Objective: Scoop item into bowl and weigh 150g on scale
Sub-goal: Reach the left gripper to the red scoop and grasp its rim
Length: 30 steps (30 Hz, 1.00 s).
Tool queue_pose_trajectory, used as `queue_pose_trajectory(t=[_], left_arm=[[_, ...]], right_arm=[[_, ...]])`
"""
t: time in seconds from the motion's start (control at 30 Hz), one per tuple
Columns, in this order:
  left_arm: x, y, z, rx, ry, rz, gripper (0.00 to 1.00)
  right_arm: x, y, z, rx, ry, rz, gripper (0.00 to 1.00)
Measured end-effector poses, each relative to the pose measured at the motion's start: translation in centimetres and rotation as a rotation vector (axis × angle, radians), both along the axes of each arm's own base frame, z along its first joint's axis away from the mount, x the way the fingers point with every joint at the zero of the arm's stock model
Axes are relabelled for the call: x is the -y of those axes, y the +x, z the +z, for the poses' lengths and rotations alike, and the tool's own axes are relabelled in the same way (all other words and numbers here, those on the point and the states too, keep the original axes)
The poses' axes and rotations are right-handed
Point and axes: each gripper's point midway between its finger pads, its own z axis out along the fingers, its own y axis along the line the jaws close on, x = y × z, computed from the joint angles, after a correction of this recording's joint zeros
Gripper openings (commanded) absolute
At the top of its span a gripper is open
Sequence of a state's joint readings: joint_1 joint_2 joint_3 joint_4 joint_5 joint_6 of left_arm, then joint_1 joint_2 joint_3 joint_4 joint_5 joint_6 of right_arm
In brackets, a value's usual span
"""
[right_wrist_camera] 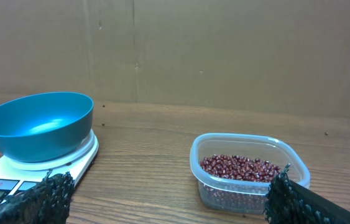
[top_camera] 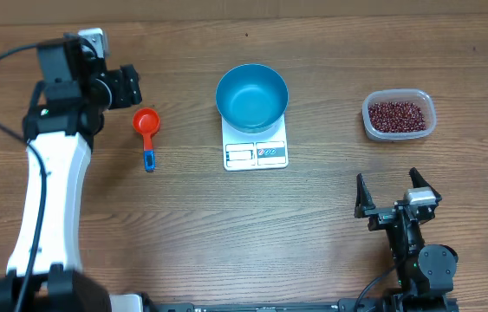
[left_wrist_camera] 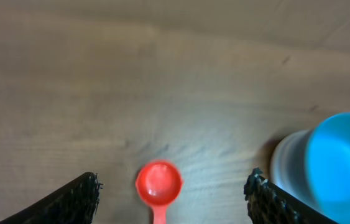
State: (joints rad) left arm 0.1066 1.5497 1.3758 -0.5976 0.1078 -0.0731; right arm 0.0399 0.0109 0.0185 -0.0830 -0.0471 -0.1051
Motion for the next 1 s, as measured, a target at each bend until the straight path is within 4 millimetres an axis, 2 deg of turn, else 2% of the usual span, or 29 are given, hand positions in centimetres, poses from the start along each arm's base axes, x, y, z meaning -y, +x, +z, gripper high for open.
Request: queue_pose_trajectory(t=[0.07,0.2,0.3,0.47,0.7,0.83,1.0], left_arm=[[-0.2,0.1,-3.2,-0.092,-0.006,0.013,0.67],[-0.4,-0.1,-9.2,-0.260,-0.026,0.035,0.68],[-0.6,0.0,-11.8,-0.320,-0.026,0.044,0.70],[-1.6,0.7,-14.4,-0.355,0.014,0.078,0.70],[-2.4,1.9,-18.2,-0.379,0.057,0.082,0.55],[-2.4,1.9,-20.2,-0.410,0.076,0.055,0.38],[-2.4,2.6,-21.0,-0.398,0.080,0.046,0.34]], right_arm=[[0.0,0.0,0.0,0.000,0.000,0.000,1.00],[0.0,0.0,0.0,-0.001,0.000,0.001,1.00],[0.0,0.0,0.0,0.000,-0.001,0.001,1.00],[0.0,0.0,0.0,0.000,0.000,0.001,1.00],[0.0,0.0,0.0,0.000,-0.001,0.000,1.00],[0.0,0.0,0.0,0.000,-0.001,0.000,1.00],[0.0,0.0,0.0,0.000,0.000,0.000,1.00]])
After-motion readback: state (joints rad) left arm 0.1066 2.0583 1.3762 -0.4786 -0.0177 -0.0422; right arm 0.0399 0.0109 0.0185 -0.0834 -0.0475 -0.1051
